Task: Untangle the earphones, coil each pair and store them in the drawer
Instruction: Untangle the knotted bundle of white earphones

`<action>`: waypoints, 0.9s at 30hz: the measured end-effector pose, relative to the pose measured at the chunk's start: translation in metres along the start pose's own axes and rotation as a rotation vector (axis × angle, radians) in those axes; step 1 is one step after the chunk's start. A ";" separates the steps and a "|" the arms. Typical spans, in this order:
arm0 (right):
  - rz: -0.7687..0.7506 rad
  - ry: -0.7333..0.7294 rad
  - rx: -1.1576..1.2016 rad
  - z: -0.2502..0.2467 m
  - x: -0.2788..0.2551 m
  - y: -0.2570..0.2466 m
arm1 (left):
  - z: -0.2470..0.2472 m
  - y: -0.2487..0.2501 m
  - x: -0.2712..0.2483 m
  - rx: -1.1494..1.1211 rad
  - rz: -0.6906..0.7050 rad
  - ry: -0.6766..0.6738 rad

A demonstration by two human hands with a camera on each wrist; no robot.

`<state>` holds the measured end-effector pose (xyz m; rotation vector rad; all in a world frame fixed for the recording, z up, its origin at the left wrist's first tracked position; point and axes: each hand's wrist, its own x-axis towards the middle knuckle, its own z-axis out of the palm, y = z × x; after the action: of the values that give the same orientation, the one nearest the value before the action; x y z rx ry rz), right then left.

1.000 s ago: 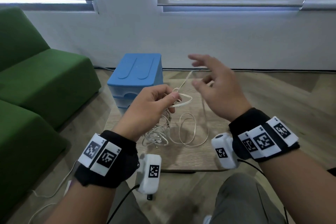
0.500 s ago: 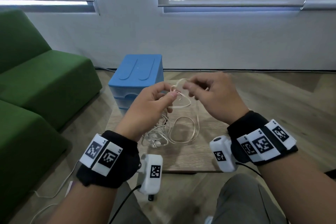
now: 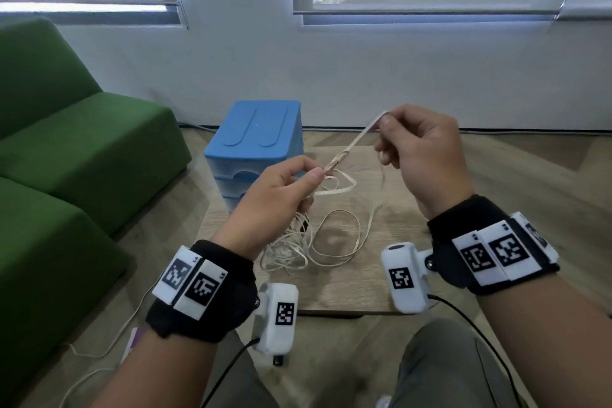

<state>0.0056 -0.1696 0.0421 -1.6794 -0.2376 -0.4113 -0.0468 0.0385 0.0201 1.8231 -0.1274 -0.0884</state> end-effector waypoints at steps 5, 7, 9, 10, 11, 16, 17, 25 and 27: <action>0.176 0.074 0.236 -0.010 0.006 0.002 | -0.003 -0.003 -0.001 -0.045 -0.046 0.054; 0.214 0.088 0.215 -0.017 0.011 0.008 | -0.005 -0.001 -0.005 -0.100 -0.047 0.054; 0.247 0.047 0.065 -0.019 0.013 0.017 | -0.008 0.000 -0.008 -0.180 -0.051 0.029; 0.266 0.004 -0.024 -0.018 0.012 0.023 | -0.009 0.000 -0.009 -0.229 -0.052 0.016; 0.287 -0.043 -0.096 -0.018 0.010 0.028 | -0.010 0.001 -0.009 -0.275 -0.049 0.008; 0.481 -0.249 -0.265 -0.024 0.004 0.049 | -0.016 0.004 -0.011 -0.460 -0.002 -0.014; 0.503 -0.275 -0.293 -0.025 0.002 0.052 | -0.018 0.004 -0.011 -0.487 0.009 -0.017; 0.191 -0.656 -0.087 0.009 -0.030 0.015 | -0.021 0.008 -0.009 -0.644 0.106 -0.080; 0.152 -0.752 -0.025 0.022 -0.038 0.012 | -0.020 0.008 -0.008 -0.633 0.101 -0.101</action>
<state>-0.0214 -0.1473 0.0135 -1.8018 -0.6491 0.3525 -0.0523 0.0569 0.0329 1.1788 -0.2342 -0.1326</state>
